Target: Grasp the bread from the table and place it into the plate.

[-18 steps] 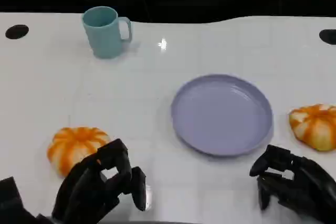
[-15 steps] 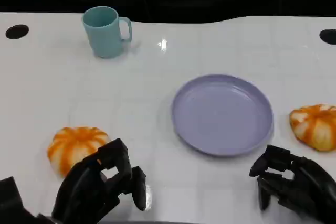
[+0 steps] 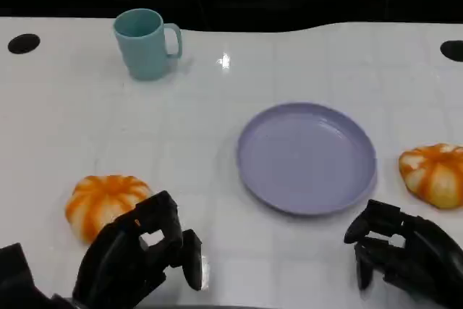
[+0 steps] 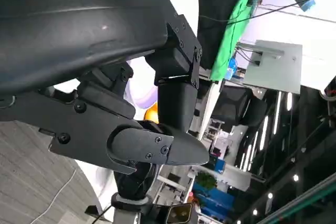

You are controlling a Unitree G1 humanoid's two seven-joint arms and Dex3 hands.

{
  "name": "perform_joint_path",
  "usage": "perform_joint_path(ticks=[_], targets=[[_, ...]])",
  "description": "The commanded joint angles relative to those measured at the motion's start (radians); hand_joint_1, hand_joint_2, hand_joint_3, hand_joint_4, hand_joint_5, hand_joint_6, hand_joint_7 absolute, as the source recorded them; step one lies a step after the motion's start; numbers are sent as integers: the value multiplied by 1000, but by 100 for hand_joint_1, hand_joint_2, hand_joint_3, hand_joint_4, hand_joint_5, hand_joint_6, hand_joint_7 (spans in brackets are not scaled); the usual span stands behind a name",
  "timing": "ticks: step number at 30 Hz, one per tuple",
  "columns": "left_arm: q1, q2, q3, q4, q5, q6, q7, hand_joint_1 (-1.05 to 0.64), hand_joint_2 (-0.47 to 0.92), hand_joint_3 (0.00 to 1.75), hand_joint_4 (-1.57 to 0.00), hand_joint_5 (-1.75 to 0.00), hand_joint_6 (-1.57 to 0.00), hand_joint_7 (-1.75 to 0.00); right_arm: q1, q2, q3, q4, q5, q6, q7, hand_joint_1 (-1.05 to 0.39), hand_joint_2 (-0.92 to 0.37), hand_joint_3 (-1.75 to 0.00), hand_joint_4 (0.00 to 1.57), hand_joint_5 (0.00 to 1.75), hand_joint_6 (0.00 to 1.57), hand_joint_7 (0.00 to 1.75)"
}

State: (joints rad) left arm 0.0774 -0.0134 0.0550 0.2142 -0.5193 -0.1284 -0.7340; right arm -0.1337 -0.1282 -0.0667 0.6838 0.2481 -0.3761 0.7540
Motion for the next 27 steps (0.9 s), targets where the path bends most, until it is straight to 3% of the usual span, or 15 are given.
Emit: perform_joint_path(ticks=[1, 11, 16, 17, 19, 22, 27], targets=[[2, 8, 5, -4, -3, 8, -9, -72, 92, 23, -84, -175, -67, -175, 20, -16, -2, -4, -5, 16, -5, -51, -92, -25, 65, 175, 69, 134], [7, 5, 7, -7, 16, -29, 0, -73, 92, 25, -79, -175, -61, -170, 20, -17, -4, -8, 2, 22, 3, -51, -92, -25, 65, 175, 69, 134], [4, 12, 11, -22, 41, -79, 4, -71, 92, 26, -68, -149, -75, -93, 22, -18, -3, -10, -6, 15, -2, -52, -92, -25, 65, 175, 69, 134], [1, 18, 11, -20, 56, -109, -3, -70, 92, 25, -67, -146, -76, -88, 22, -17, -4, -10, -1, 19, 2, -52, -92, -25, 65, 175, 69, 134], [-2, 37, 9, -28, 94, -162, -6, -71, 92, 27, -65, -120, -74, -52, 23, -16, -7, -13, 6, 28, 7, -51, -92, -25, 65, 175, 68, 134], [-3, 56, 6, -40, 144, -217, 12, -72, 92, 29, -63, -104, -73, -31, 23, -17, -7, -12, 7, 26, 8, -51, -92, -25, 65, 175, 69, 134], [-14, 110, 5, -71, 317, -348, 105, -68, 92, 31, -55, -91, -65, -17, 28, -20, -6, -24, 3, 36, 1, -50, -92, -25, 65, 175, 69, 133]])
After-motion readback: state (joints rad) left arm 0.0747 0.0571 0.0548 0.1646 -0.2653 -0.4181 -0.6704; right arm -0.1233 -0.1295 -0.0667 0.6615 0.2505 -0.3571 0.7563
